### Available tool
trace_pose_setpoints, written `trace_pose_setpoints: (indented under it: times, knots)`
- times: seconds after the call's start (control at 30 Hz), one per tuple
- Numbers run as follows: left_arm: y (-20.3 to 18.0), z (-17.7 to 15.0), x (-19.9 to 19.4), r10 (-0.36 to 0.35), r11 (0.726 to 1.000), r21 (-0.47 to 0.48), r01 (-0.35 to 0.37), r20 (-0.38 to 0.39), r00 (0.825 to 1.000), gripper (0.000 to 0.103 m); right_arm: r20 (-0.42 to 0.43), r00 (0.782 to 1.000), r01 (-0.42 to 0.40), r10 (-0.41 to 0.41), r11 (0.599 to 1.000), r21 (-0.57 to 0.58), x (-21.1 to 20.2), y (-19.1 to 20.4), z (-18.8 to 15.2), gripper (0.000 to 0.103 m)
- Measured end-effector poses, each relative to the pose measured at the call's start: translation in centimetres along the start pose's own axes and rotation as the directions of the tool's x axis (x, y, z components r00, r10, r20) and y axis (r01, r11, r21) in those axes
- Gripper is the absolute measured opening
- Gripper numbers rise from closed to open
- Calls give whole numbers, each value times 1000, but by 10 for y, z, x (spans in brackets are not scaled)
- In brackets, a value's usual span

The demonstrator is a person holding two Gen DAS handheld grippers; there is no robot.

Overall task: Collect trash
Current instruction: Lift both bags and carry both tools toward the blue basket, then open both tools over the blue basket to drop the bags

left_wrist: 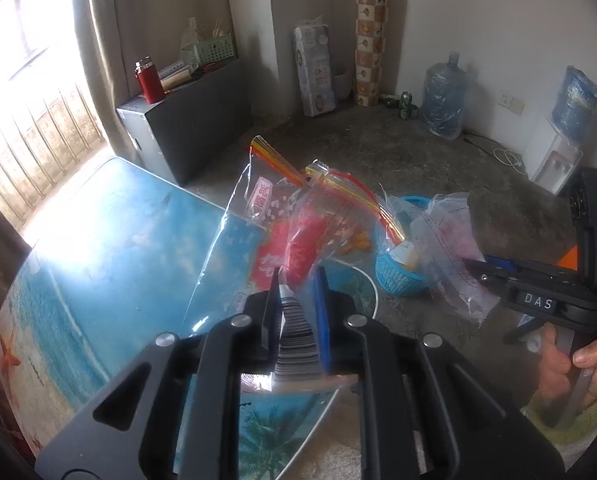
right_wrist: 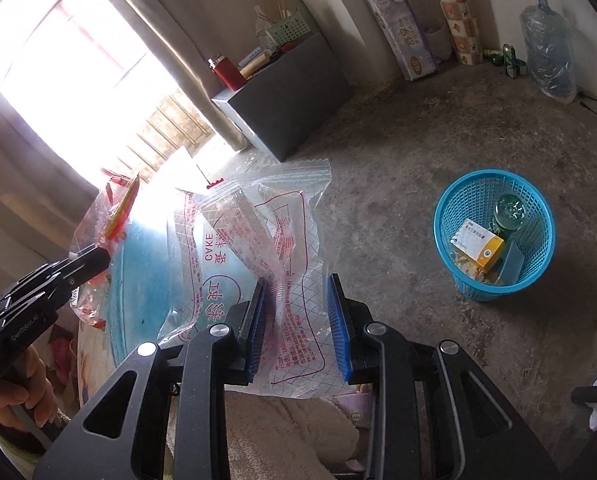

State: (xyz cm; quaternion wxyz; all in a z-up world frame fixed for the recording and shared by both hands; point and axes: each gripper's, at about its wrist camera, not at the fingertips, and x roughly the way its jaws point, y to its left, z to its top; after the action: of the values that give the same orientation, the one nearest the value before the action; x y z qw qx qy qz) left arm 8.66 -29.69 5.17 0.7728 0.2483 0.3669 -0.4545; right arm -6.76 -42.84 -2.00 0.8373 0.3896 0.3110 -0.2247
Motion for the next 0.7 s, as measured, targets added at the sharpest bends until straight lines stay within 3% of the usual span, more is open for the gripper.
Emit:
trace_pose_setpoints:
  times: [0.1,0.2,0.37,0.47,0.7]
  knots:
    - [-28,21,25,-84,996,32,85,-39,996,13,23,998,50,-52,995,84,-6,-45,7,29]
    - [-52,43,55,-177,984,24,179,-84,981,13,29,993,108,-115,977,183,-8,-93,11,29]
    - [-93,75,126,-317,948,-41,316,-207,925,13,16,976,200,-219,916,348,-2,-170,14,29]
    - [-113,86,177,-344,938,-70,338,-289,894,13,3,964,239,-264,878,414,11,-203,16,29]
    - [-155,93,276,-294,953,-48,298,-374,880,14,-52,937,323,-347,797,510,63,-258,31,29]
